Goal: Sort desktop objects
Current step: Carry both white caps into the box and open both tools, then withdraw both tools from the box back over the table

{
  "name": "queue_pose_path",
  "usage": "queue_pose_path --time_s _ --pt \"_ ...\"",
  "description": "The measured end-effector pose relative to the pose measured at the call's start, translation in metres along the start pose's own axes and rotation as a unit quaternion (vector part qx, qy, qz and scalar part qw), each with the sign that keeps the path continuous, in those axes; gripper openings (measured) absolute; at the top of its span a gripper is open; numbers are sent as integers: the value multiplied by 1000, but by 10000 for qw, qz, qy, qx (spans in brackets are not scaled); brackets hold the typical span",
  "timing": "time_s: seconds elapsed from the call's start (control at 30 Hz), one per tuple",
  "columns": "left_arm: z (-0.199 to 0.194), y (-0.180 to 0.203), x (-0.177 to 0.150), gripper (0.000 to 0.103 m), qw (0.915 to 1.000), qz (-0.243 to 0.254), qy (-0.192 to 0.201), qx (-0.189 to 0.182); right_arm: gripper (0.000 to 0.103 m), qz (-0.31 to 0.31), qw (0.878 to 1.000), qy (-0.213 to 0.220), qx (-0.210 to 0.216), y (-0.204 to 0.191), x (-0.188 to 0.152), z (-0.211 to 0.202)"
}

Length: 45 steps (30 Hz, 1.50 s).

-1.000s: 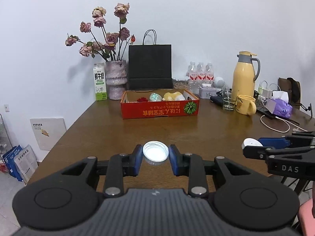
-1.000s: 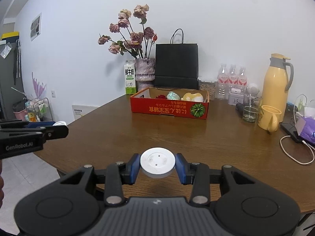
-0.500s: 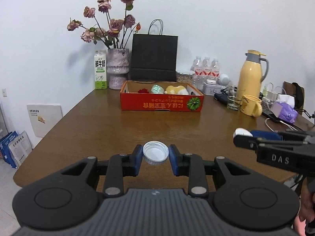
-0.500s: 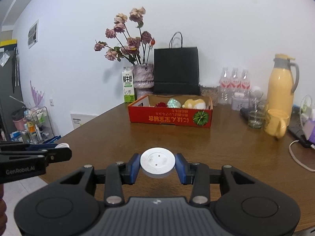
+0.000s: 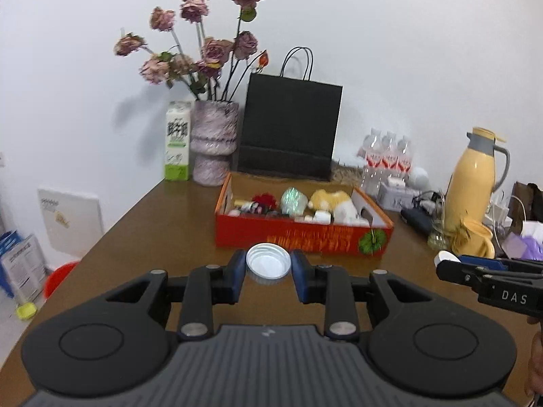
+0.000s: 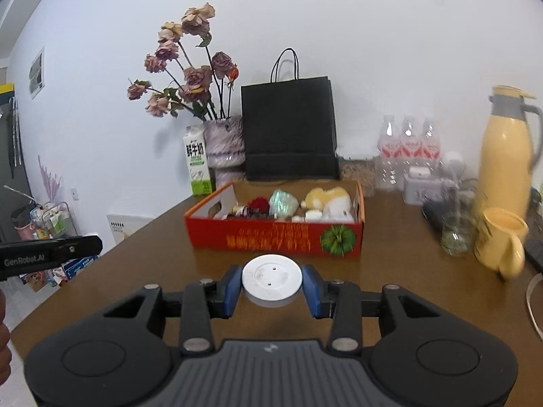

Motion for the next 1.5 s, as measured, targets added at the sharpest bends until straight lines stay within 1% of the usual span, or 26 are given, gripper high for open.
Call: queue_pose_path --time_s 0.1,0.17,0.23,0.33,0.4,0.47,0.5,0.57,0.63,0.7,0.8,0.87,0.9,0.97,1.0,1.03,1.07,1.17,1.27,1.37,1.43,1.5 --pt "36 7 24 30 9995 280 145 -90 38 -92 9999 117 12 12 26 31" --pt "67 13 36 30 9982 551 216 -24 38 -84 9998 161 62 22 43 56" --pt "102 18 46 30 9976 674 127 -28 38 2 9998 143 130 32 58 82" --pt "155 21 60 30 9972 645 -297 -220 38 191 9994 26 294 46 76 124" --pt "191 24 64 30 9941 689 -718 -442 38 275 9984 -235 438 54 85 158" --pt "224 23 67 30 9906 572 -1109 -559 38 422 9963 -422 622 60 90 188" --pt "238 24 67 30 9876 536 -1312 -681 38 513 9941 -604 739 62 90 206" --pt "268 22 67 30 9830 314 -1642 -752 38 776 9887 -890 922 67 87 239" --pt "290 23 62 30 9789 278 -1872 -775 38 939 9837 -1165 996 69 81 268" --pt "305 26 52 30 9745 453 -2030 -847 38 1004 9807 -1373 967 71 72 290" --pt "318 26 38 30 9726 642 -2100 -764 38 1065 9779 -1584 856 71 60 310" --pt "327 21 34 30 9723 538 -2145 -759 39 1093 9766 -1615 910 69 52 316" --pt "331 20 31 31 9715 470 -2188 -783 39 1080 9758 -1652 937 68 50 318" --pt "336 15 29 34 9708 357 -2232 -799 45 1106 9757 -1698 832 70 44 319" --pt "336 14 30 36 9708 363 -2223 -829 50 1134 9756 -1700 805 72 43 319" --pt "335 15 30 37 9711 394 -2197 -845 54 1178 9755 -1678 797 74 43 319" --pt "334 15 31 40 9716 435 -2167 -843 55 1226 9756 -1641 784 76 43 319" --pt "327 16 38 44 9734 496 -2082 -825 55 1302 9777 -1514 652 83 48 313" --pt "319 13 49 51 9755 431 -2028 -739 56 1338 9785 -1448 614 87 54 306" --pt "309 9 58 56 9768 327 -2037 -568 58 1209 9809 -1411 572 83 60 294" --pt "300 7 62 57 9779 309 -2008 -485 61 1084 9836 -1350 497 81 65 283" --pt "285 3 68 64 9808 303 -1885 -388 63 989 9862 -1265 398 81 69 267"
Point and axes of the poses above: each gripper's, at about its wrist camera, not at the fingertips, and z roughly the way its jaws point, y to its right, x to its top, the point moved 5 cm from there along z, roughly the way its jaws point, and after that the axes turned 13 degrees about -z, right-handed, at the moved point
